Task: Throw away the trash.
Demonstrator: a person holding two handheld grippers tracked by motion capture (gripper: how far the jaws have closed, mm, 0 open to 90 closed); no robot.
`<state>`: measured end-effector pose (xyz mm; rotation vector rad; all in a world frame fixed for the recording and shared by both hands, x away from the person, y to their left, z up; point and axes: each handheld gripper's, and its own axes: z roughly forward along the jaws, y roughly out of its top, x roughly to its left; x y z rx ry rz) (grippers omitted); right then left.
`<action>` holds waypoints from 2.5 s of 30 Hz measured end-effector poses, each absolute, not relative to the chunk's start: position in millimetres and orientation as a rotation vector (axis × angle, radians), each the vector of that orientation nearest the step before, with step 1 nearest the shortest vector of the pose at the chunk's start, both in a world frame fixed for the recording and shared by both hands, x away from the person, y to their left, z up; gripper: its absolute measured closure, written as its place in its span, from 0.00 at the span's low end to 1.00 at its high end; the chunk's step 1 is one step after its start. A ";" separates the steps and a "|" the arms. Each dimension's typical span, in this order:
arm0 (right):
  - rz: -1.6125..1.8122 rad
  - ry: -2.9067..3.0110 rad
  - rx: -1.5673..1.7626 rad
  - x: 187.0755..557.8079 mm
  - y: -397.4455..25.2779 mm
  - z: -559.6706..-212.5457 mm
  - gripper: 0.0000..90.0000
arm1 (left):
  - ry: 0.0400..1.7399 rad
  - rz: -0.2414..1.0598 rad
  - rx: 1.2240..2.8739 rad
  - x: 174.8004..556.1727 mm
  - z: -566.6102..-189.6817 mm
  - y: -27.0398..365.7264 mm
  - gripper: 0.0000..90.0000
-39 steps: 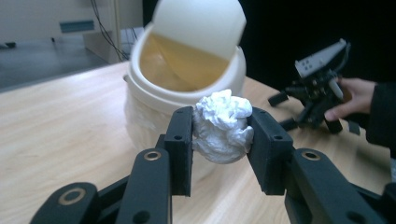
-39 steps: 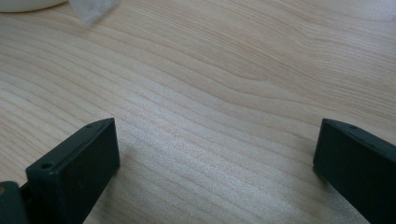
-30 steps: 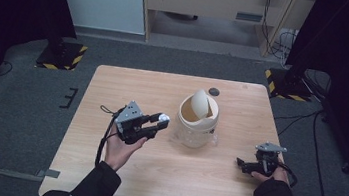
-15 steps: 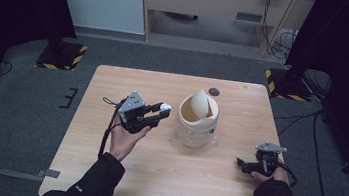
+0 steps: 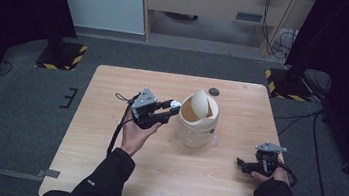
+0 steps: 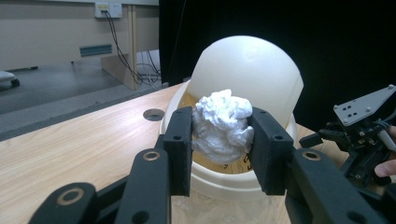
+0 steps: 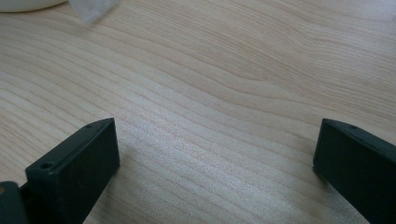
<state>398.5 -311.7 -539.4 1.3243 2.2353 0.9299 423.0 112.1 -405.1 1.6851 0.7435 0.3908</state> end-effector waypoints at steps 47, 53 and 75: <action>0.930 2.236 1.323 398.6 -311.7 -539.4 0.01 | 0.721 0.392 1.791 431.4 -416.0 99.9 0.47; 0.930 2.235 1.323 398.6 -311.7 -539.4 0.01 | 0.770 0.407 1.774 417.5 -413.8 127.4 0.39; 0.930 2.235 1.324 398.6 -311.7 -539.4 0.01 | 0.978 0.426 1.855 364.1 -469.5 205.9 0.22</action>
